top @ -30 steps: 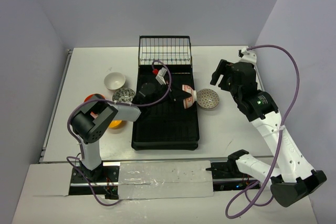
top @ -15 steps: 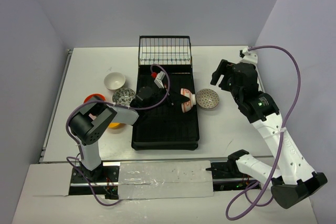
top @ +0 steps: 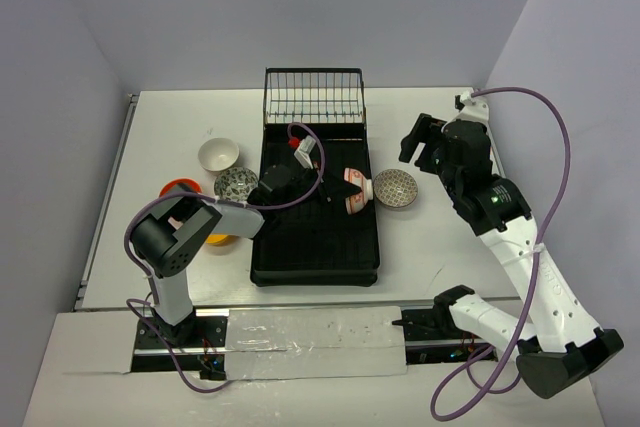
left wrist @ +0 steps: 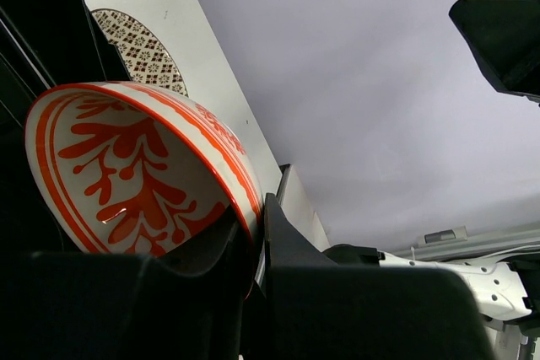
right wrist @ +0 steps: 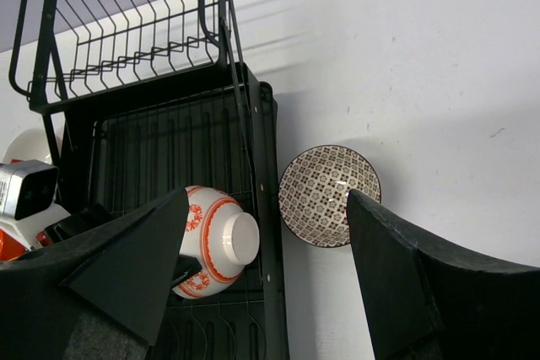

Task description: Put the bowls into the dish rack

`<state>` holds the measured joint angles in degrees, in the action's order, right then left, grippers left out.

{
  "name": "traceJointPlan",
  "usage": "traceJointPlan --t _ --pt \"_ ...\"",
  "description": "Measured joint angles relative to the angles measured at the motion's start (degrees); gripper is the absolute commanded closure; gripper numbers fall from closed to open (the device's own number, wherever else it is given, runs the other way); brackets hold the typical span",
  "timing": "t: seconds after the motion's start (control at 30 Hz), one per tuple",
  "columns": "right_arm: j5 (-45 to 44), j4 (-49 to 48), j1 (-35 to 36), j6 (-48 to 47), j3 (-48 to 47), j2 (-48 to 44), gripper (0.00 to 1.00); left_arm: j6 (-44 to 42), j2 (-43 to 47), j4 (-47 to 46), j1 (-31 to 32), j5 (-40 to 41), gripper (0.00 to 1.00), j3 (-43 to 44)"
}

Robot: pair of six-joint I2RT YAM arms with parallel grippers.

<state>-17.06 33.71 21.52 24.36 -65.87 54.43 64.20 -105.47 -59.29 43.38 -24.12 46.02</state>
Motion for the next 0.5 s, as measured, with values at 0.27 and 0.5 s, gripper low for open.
traceJointPlan --t 0.27,0.5 --pt "0.5 -0.3 0.0 0.0 0.4 -0.1 0.17 -0.7 -0.1 0.9 0.0 0.1 0.95 0.9" --pt "0.7 -0.3 0.1 -0.2 0.7 -0.3 0.17 -1.4 -0.2 0.9 0.0 0.2 0.95 0.9"
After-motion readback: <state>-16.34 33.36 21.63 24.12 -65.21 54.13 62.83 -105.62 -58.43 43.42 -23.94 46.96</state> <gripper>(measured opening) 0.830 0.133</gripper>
